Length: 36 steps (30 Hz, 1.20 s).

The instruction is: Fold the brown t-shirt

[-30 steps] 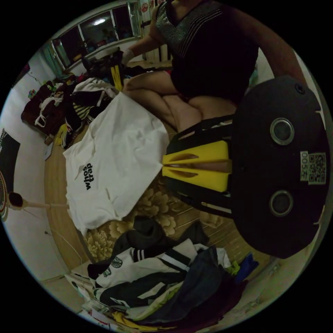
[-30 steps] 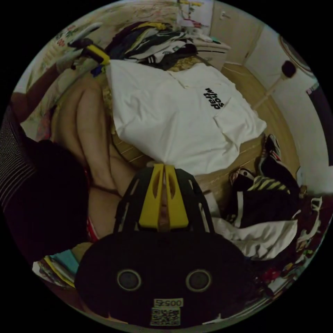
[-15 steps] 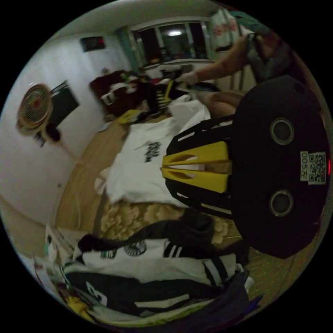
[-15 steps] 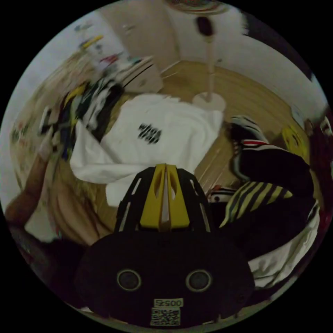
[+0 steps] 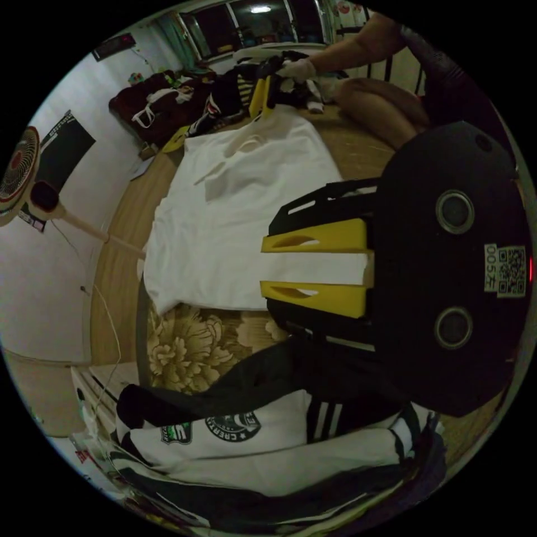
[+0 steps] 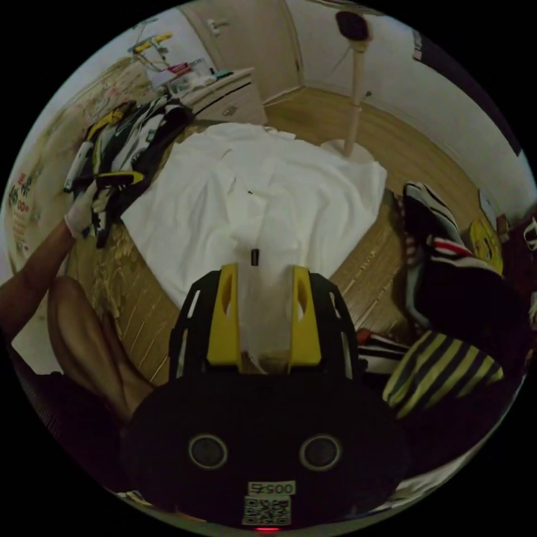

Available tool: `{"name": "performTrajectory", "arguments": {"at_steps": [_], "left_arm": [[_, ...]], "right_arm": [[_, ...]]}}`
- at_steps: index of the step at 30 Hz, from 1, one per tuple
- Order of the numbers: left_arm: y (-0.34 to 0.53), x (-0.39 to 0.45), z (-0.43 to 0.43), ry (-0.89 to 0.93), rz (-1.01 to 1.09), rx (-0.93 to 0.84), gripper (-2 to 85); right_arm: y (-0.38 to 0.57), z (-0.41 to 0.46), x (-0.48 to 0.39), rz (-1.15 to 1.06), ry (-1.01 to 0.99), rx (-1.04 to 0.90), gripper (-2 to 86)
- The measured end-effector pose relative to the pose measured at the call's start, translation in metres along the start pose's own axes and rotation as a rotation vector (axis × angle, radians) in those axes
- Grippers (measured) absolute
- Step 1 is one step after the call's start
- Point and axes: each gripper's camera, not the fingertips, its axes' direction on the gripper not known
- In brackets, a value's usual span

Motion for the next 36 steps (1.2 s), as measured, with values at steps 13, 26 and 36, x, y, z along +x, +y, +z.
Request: {"name": "performTrajectory", "arguments": {"at_steps": [13, 26, 36], "left_arm": [[-0.064, -0.006, 0.047, -0.103, 0.047, 0.051, 10.4], [-0.067, -0.006, 0.029, -0.053, -0.038, 0.206, 0.2], [-0.101, 0.002, 0.092, -0.058, 0.053, 0.084, 11.2]], "right_arm": [[-0.01, -0.013, 0.1, 0.251, 0.166, 0.075, -0.8], [0.026, -0.053, 0.161, 0.354, -0.031, 0.271, -1.1], [0.029, -0.043, 0.176, 0.312, 0.025, 0.23, -1.4]]}}
